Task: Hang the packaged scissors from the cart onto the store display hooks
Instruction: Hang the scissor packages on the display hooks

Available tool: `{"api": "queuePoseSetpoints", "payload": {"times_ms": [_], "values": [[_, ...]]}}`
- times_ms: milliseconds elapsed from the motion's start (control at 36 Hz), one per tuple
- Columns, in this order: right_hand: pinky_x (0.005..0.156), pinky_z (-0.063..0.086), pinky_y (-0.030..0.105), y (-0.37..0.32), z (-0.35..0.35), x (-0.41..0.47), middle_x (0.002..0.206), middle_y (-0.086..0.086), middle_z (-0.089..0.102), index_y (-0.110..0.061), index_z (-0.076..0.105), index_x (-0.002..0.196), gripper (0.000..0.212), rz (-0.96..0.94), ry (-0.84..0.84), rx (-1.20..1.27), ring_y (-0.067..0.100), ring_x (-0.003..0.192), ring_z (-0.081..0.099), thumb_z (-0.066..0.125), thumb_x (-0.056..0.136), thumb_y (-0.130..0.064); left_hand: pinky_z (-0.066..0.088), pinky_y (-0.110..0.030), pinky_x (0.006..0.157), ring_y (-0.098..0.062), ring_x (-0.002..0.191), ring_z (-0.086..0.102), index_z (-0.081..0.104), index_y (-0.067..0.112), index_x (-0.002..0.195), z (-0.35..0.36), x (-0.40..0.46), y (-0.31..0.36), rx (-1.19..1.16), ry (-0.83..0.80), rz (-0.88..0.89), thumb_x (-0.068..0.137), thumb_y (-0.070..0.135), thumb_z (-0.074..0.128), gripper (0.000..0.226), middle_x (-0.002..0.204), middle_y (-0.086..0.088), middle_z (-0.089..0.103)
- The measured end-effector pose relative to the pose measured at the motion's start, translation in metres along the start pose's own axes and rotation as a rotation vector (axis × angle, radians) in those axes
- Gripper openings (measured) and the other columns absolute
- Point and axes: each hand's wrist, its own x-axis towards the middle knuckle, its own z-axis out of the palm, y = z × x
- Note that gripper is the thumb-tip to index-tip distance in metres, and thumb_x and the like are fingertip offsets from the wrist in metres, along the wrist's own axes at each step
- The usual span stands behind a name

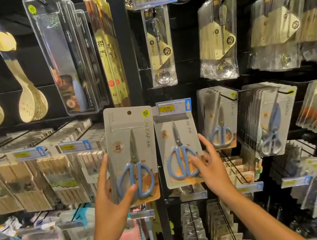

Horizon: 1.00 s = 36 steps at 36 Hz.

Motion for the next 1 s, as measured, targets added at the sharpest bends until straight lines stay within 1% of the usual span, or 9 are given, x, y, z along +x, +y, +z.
{"api": "queuePoseSetpoints", "payload": {"times_ms": [56,194,250,361,472,556,639,694,1000], "values": [[0.069,0.063,0.035,0.000,0.000,0.000,0.110,0.031,0.062,-0.046,0.029,0.152,0.066,0.001,0.001,0.018,0.041,0.098,0.068,0.060,0.101,-0.018,0.027,0.006,0.094,0.037,0.123,0.025,0.022,0.045,0.154,0.000,0.001,-0.002,-0.005,-0.001,-0.002,0.086,0.009,0.074,0.093,0.140,0.059,0.024],[0.077,0.062,0.048,0.004,0.000,-0.005,0.110,0.022,0.067,-0.046,0.032,0.151,0.065,0.014,0.023,-0.006,0.037,0.100,0.068,0.061,0.100,-0.017,0.030,0.007,0.093,0.034,0.125,0.028,0.023,0.048,0.154,-0.001,0.002,-0.002,-0.020,-0.002,0.011,0.084,0.015,0.075,0.093,0.144,0.054,0.025],[0.080,0.060,0.053,0.004,0.000,-0.006,0.111,0.027,0.064,-0.044,0.031,0.152,0.066,0.021,0.037,-0.025,0.043,0.102,0.065,0.061,0.100,-0.018,0.030,-0.004,0.103,0.029,0.130,0.028,0.022,0.050,0.154,-0.003,0.003,-0.003,-0.022,-0.007,0.006,0.083,0.020,0.075,0.093,0.147,0.051,0.025],[0.085,0.061,0.048,0.002,-0.002,-0.007,0.107,-0.011,0.075,-0.039,0.029,0.154,0.067,0.031,0.004,-0.025,0.018,0.104,0.071,0.061,0.100,-0.016,0.026,-0.040,0.120,0.002,0.150,0.024,0.022,0.052,0.154,-0.006,0.004,-0.004,-0.008,-0.021,-0.002,0.084,0.021,0.075,0.093,0.158,0.037,0.023],[0.085,0.062,0.040,-0.001,-0.001,-0.008,0.110,-0.016,0.074,-0.036,0.028,0.155,0.067,0.007,-0.010,-0.013,0.011,0.106,0.071,0.060,0.100,-0.014,0.025,-0.039,0.120,0.008,0.147,0.024,0.022,0.052,0.154,-0.005,0.004,-0.002,-0.024,-0.012,0.003,0.083,0.024,0.075,0.093,0.157,0.039,0.024],[0.084,0.062,0.038,0.000,0.001,-0.009,0.110,-0.005,0.074,-0.037,0.028,0.155,0.067,-0.019,0.013,-0.003,0.017,0.104,0.071,0.060,0.100,-0.014,0.025,-0.039,0.120,0.012,0.146,0.023,0.022,0.051,0.154,-0.006,0.003,-0.002,-0.022,-0.015,0.010,0.083,0.023,0.075,0.093,0.156,0.041,0.023],[0.084,0.057,0.057,0.004,0.002,-0.012,0.116,0.030,0.060,-0.045,0.030,0.153,0.067,-0.037,0.056,-0.016,0.045,0.102,0.062,0.061,0.100,-0.017,0.027,-0.049,0.122,-0.003,0.151,0.025,0.022,0.053,0.154,-0.006,0.003,-0.002,-0.023,-0.020,0.008,0.083,0.024,0.075,0.093,0.158,0.037,0.023],[0.084,0.055,0.062,0.007,0.003,-0.014,0.119,0.037,0.052,-0.049,0.030,0.151,0.067,-0.037,0.064,-0.034,0.052,0.104,0.058,0.061,0.100,-0.020,0.028,-0.052,0.122,-0.007,0.151,0.027,0.022,0.054,0.154,-0.007,0.003,-0.003,-0.032,-0.019,0.002,0.082,0.025,0.075,0.093,0.159,0.035,0.024],[0.077,0.063,0.045,-0.003,0.006,-0.006,0.109,0.028,0.065,-0.041,0.029,0.154,0.068,-0.008,0.033,0.004,0.034,0.097,0.071,0.062,0.099,-0.018,0.030,-0.054,0.121,-0.009,0.151,0.028,0.023,0.056,0.152,-0.008,0.004,-0.001,-0.043,-0.014,0.000,0.080,0.025,0.077,0.095,0.159,0.034,0.024]]}}
